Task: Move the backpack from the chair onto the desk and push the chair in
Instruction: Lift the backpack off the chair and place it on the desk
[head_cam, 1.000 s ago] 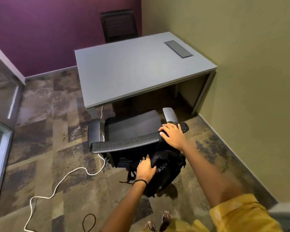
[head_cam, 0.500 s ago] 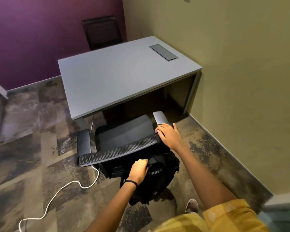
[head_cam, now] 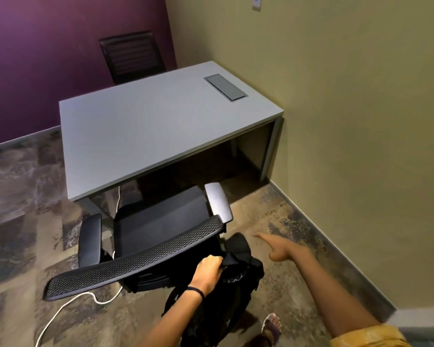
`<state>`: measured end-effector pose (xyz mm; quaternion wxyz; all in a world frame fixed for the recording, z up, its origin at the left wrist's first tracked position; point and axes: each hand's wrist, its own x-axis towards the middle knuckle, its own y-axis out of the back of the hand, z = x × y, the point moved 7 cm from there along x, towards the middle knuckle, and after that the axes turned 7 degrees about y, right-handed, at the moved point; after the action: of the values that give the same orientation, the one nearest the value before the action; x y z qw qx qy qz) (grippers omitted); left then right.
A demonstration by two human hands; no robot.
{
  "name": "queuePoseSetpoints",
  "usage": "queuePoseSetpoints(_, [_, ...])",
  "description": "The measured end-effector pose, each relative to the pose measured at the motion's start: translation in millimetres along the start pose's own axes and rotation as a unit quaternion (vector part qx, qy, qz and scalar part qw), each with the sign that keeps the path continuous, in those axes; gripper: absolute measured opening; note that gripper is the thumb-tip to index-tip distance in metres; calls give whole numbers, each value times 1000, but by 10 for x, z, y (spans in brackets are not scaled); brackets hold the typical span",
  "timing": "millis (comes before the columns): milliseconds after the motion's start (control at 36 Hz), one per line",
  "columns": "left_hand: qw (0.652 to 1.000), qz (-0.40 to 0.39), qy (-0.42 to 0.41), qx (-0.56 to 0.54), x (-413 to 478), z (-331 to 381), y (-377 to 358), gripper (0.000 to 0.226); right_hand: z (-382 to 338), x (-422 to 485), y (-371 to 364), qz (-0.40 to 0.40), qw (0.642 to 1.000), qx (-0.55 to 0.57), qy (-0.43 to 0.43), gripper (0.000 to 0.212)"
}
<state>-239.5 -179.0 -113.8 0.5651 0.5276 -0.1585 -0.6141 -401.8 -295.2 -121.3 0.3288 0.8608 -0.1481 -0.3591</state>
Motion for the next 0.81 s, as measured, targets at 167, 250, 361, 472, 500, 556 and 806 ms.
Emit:
queuePoseSetpoints(167, [1000, -14, 0, -7, 256, 493, -110, 23, 583, -137, -380, -63, 998, 7, -1, 104])
queuePoseSetpoints(250, [1000, -22, -7, 19, 409, 773, -136, 25, 826, -167, -351, -34, 999, 28, -20, 107])
queuePoseSetpoints(361, [999, -33, -19, 37, 608, 1138, -187, 27, 1086, -180, -158, 6, 997, 58, -47, 103])
queuePoseSetpoints(472, [998, -32, -31, 40, 777, 1497, -220, 28, 1404, -262, 50, 23, 995, 24, -92, 96])
queuePoseSetpoints(500, [998, -31, -33, 38, 822, 1587, -219, 28, 1475, -285, 111, 31, 994, 21, -99, 94])
queuePoseSetpoints(556, [998, -30, -41, 38, 920, 1773, -217, 27, 1630, -332, 248, 48, 992, 18, -112, 91])
queuePoseSetpoints(806, [998, -4, -66, 17, 1381, 2457, 91, 27, 1991, -470, 1076, 231, 965, -2, -120, 45])
